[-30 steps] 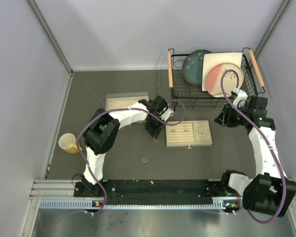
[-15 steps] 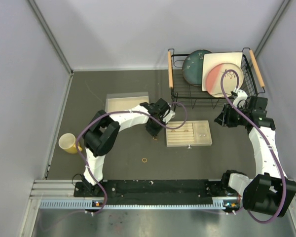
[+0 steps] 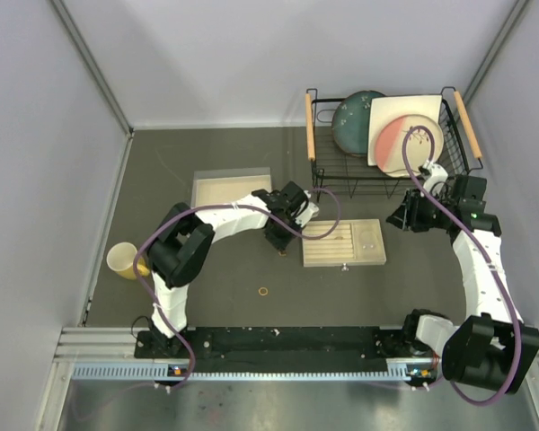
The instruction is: Organize the mixed jewelry
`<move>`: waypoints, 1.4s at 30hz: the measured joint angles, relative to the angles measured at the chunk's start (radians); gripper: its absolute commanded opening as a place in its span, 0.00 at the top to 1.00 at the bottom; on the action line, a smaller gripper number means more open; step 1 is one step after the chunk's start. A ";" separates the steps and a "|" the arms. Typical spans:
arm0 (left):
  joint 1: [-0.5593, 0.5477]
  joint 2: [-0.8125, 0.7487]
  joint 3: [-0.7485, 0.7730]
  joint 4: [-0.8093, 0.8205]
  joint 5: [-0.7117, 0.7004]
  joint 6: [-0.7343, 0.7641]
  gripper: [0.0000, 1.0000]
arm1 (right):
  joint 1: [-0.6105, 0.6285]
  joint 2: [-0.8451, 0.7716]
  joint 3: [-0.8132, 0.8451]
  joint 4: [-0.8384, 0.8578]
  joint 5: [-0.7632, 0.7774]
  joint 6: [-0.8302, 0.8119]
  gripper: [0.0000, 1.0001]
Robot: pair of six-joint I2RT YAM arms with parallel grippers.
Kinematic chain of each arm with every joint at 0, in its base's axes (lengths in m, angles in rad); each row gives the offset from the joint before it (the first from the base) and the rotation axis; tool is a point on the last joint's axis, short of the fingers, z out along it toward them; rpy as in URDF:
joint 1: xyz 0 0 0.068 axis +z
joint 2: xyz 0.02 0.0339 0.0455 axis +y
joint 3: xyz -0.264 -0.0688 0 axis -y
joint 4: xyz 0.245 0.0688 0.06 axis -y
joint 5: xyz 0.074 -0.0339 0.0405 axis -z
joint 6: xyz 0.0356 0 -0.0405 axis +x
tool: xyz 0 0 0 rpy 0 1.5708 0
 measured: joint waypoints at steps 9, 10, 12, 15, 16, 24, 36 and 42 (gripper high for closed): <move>-0.008 -0.130 0.008 -0.008 0.010 0.060 1.00 | 0.000 0.061 0.048 -0.045 -0.220 -0.022 0.59; -0.009 -0.148 0.021 -0.006 0.010 0.067 1.00 | 0.000 0.070 0.058 -0.046 -0.248 -0.023 0.59; -0.009 -0.179 0.054 0.000 0.011 0.077 1.00 | 0.002 0.091 0.078 -0.045 -0.306 -0.023 0.59; -0.013 -0.218 0.101 0.024 0.009 0.083 1.00 | 0.031 0.129 0.109 -0.043 -0.369 -0.018 0.60; -0.016 -0.228 0.114 0.032 0.006 0.085 1.00 | 0.051 0.142 0.120 -0.038 -0.381 -0.016 0.60; -0.073 -0.252 0.142 0.092 -0.066 0.086 1.00 | 0.232 0.230 0.162 0.064 -0.440 0.087 0.59; -0.119 -0.252 0.191 0.108 -0.185 0.081 1.00 | 0.401 0.366 0.220 0.225 -0.415 0.230 0.59; -0.125 -0.252 0.193 0.112 -0.210 0.082 1.00 | 0.435 0.393 0.220 0.266 -0.402 0.261 0.59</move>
